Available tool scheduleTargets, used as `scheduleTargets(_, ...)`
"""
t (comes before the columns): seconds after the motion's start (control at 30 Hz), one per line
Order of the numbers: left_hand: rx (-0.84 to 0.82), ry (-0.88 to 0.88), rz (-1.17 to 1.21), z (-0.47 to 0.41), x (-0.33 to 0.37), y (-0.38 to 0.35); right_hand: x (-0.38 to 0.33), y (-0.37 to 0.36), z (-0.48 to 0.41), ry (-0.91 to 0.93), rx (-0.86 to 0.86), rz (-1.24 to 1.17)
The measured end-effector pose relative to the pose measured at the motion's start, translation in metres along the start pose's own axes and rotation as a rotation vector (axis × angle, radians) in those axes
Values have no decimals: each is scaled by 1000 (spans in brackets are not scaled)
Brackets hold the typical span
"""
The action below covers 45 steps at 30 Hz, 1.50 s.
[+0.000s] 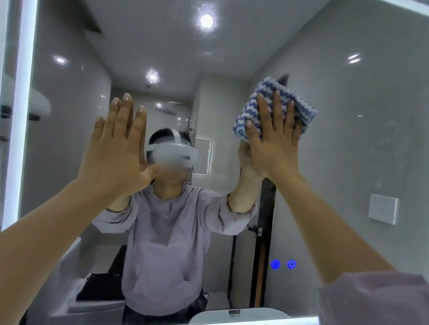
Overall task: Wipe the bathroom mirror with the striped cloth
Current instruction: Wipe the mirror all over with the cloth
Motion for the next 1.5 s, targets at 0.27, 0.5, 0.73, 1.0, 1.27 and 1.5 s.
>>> scheduleTargets(0.27,6,0,23,0,2,-2,-21,-14,18,-72,32,-2)
scheduleTargets(0.5,17,-7,14,1,1,-2,-66,-25,51,93,20,9)
scheduleTargets(0.73,4,-5,-1,1,0,-3,-87,-29,67,196,-34,-23)
scheduleTargets(1.0,3,-9,6,1,0,-1,-74,-25,66,251,-16,20)
scheduleTargets(1.27,13,-15,6,1,0,0,-11,-21,70,118,-27,56)
scheduleTargets(1.5,3,-10,3,0,0,-2,21,-15,73,-84,8,32)
Point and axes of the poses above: each hand's wrist, its own z-axis away from the middle knuckle, its own y-axis out of the back of the hand, x = y × z, the point moved 6 cm from there along -z, towards the middle knuckle, and after that the axes turned 1 degree about x, right-handed, at the moved point
